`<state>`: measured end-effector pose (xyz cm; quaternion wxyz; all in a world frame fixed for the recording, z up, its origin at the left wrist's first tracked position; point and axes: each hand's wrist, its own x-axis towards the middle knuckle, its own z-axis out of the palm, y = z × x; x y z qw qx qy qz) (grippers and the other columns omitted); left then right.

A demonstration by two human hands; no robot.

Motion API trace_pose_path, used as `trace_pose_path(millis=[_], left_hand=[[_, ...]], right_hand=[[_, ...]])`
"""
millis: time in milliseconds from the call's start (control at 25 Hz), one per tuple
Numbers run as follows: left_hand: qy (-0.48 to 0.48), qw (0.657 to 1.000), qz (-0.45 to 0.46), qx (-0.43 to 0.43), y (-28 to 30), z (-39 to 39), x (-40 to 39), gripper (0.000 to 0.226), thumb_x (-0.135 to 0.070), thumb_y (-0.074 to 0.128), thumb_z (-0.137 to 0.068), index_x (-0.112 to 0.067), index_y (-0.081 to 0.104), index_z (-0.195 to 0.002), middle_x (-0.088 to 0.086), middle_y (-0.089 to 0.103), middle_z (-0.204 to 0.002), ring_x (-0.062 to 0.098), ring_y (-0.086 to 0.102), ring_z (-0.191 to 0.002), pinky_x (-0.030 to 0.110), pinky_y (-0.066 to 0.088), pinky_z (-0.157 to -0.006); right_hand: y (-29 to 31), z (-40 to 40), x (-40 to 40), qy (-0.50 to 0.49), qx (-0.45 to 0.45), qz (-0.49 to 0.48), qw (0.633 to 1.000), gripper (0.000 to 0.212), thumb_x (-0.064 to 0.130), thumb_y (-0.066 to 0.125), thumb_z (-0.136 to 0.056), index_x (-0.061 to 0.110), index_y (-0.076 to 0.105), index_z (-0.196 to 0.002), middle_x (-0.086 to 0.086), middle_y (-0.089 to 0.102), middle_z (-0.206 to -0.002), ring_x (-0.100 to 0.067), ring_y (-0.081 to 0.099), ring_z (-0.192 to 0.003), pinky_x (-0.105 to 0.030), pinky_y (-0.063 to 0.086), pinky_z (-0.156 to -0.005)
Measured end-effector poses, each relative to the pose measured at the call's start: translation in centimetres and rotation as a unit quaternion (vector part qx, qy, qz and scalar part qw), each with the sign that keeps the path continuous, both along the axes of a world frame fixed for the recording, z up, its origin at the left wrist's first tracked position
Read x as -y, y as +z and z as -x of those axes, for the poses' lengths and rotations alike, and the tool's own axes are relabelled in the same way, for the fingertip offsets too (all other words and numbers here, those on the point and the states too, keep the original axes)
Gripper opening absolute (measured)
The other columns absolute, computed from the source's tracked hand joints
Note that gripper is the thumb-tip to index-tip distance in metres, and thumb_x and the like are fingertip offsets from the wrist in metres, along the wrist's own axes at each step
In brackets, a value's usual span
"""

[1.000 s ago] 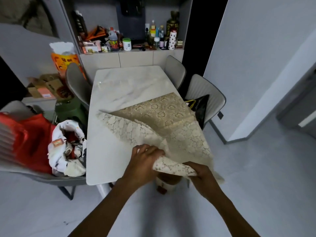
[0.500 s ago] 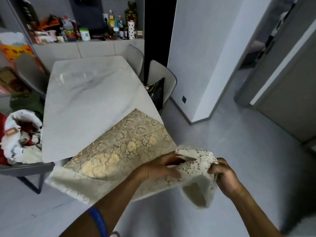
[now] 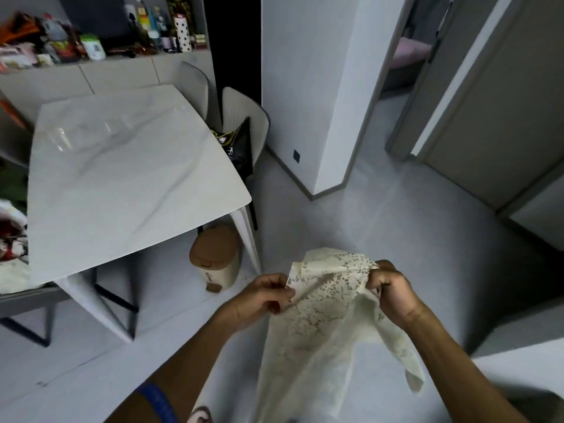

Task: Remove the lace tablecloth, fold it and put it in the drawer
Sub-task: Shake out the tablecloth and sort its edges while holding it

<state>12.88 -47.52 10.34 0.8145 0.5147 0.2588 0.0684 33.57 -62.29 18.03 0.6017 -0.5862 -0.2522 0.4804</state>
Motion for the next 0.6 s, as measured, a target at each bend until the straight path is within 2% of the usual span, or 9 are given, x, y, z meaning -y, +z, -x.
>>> trace_pose_path(millis=[80, 160, 240, 280, 400, 480, 520, 600], left_hand=[[-0.058, 0.998, -0.016, -0.026, 0.2, 0.4, -0.1, 0.032, -0.005, 0.071, -0.08, -0.011, 0.068, -0.111, -0.005, 0.07, -0.083, 0.006, 0.061, -0.071, 0.016, 0.042, -0.057], [-0.092, 0.992, -0.076, -0.032, 0.0, 0.3, 0.0, 0.032, -0.001, 0.068, -0.085, -0.004, 0.067, -0.117, -0.01, 0.075, -0.087, 0.0, 0.066, -0.076, 0.011, 0.047, -0.063], [-0.062, 0.992, -0.108, -0.018, 0.2, -0.1, 0.4, 0.03, -0.002, 0.071, -0.084, -0.003, 0.069, -0.113, -0.004, 0.077, -0.096, 0.007, 0.069, -0.089, 0.015, 0.052, -0.075], [-0.042, 0.993, -0.113, -0.007, 0.4, -0.4, 0.7, 0.03, -0.002, 0.073, -0.082, -0.006, 0.07, -0.112, -0.002, 0.076, -0.101, 0.011, 0.069, -0.095, 0.02, 0.055, -0.08], [0.003, 0.986, -0.164, 0.012, 0.6, -1.7, 1.8, 0.037, -0.008, 0.079, -0.076, -0.014, 0.072, -0.112, 0.005, 0.074, -0.113, 0.02, 0.067, -0.108, 0.037, 0.054, -0.097], [0.029, 0.967, -0.254, 0.02, 0.6, -2.4, 2.4, 0.037, -0.007, 0.081, -0.073, -0.009, 0.073, -0.109, 0.008, 0.07, -0.119, 0.023, 0.063, -0.114, 0.047, 0.049, -0.102], [0.047, 0.952, -0.301, 0.033, 0.4, -2.7, 2.5, 0.035, -0.005, 0.082, -0.072, -0.007, 0.074, -0.106, 0.008, 0.065, -0.125, 0.021, 0.059, -0.119, 0.047, 0.046, -0.104], [0.069, 0.93, -0.356, 0.058, 0.5, -3.0, 2.2, 0.026, -0.006, 0.083, -0.071, -0.007, 0.077, -0.097, 0.003, 0.054, -0.139, 0.014, 0.047, -0.131, 0.036, 0.039, -0.109]], right_hand=[[0.1, -0.2, 0.2, -0.012, 0.007, 0.022, 1.0, 0.042, -0.009, 0.037, -0.055, 0.025, 0.043, -0.031, 0.013, 0.039, -0.038, -0.005, 0.037, -0.036, -0.015, 0.035, -0.039], [-0.3, -0.6, 0.3, -0.043, 0.004, 0.051, 0.998, 0.044, -0.012, 0.034, -0.058, 0.023, 0.041, -0.032, 0.011, 0.038, -0.04, -0.007, 0.038, -0.039, -0.017, 0.035, -0.039], [-0.6, -1.1, 0.1, -0.054, -0.006, 0.062, 0.997, 0.052, -0.019, 0.027, -0.061, 0.021, 0.041, -0.031, 0.009, 0.037, -0.039, -0.007, 0.038, -0.038, -0.017, 0.034, -0.038], [-0.5, -1.2, 0.1, -0.055, -0.019, 0.065, 0.996, 0.049, -0.017, 0.027, -0.06, 0.02, 0.042, -0.032, 0.008, 0.037, -0.039, -0.008, 0.038, -0.038, -0.017, 0.033, -0.038], [0.0, -0.9, 0.0, -0.054, -0.068, 0.071, 0.994, 0.018, -0.005, 0.037, -0.04, 0.012, 0.041, -0.036, -0.001, 0.037, -0.044, -0.017, 0.039, -0.044, -0.021, 0.029, -0.046], [0.4, -1.0, 0.2, -0.05, -0.103, 0.061, 0.992, 0.014, -0.003, 0.039, -0.031, 0.009, 0.036, -0.038, -0.003, 0.036, -0.045, -0.022, 0.037, -0.046, -0.024, 0.027, -0.05], [0.6, -1.1, 0.4, -0.039, -0.124, 0.049, 0.99, 0.012, -0.001, 0.04, -0.031, 0.008, 0.036, -0.038, -0.003, 0.036, -0.043, -0.021, 0.038, -0.043, -0.022, 0.03, -0.049], [0.8, -1.5, 0.6, -0.03, -0.164, 0.025, 0.986, 0.009, 0.003, 0.044, -0.031, 0.009, 0.045, -0.038, -0.001, 0.041, -0.04, -0.019, 0.044, -0.039, -0.019, 0.039, -0.046]])
